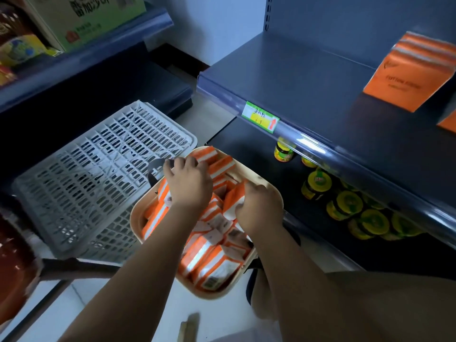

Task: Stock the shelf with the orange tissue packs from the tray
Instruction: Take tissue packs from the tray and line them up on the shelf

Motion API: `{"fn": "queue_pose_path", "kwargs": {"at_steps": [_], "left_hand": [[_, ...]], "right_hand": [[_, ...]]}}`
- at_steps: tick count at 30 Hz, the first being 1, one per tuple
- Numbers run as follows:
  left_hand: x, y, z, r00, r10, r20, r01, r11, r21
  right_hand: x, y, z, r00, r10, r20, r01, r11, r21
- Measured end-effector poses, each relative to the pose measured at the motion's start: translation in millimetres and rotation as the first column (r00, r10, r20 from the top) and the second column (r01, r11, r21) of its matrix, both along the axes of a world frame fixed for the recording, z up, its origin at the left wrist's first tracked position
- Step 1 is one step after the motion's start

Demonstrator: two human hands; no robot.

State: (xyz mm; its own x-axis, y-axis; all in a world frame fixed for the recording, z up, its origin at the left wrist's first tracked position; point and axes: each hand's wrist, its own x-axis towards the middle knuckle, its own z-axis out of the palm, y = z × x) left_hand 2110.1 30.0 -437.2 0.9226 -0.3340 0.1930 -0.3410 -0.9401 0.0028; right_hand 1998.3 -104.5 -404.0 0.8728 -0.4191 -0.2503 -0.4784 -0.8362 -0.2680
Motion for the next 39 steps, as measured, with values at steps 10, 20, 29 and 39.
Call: {"fn": "queue_pose_path", "kwargs": {"at_steps": [10,20,29,39], "left_hand": [[-33.7,7.8,2.6,0.962,-0.196,0.191,0.242,0.936,-0.255],[-39.4,-2.8,5.7,0.983,-0.176,-0.059,0.107,0.795,-0.597],[-23.2,-23.9,5.3,0.956,0.064,-0.287,-0.154,0.941,-0.303],[3.1,-41.1,3.9,0.860,-0.366,-0.355,0.331,0.930,-0.158]], "right_hand": [[15.5,30.2,-13.2,0.970,-0.231,-0.072,0.242,0.939,0.244],[12.0,-5.5,12.3,0.954,-0.212,-0.210,0.298,0.728,0.618],[2.5,9.4,3.8,0.976,-0.058,-0.208,0.126,0.935,0.333],[5.3,10.6,15.3,0.940,-0.339,-0.039,0.320,0.835,0.448]]}}
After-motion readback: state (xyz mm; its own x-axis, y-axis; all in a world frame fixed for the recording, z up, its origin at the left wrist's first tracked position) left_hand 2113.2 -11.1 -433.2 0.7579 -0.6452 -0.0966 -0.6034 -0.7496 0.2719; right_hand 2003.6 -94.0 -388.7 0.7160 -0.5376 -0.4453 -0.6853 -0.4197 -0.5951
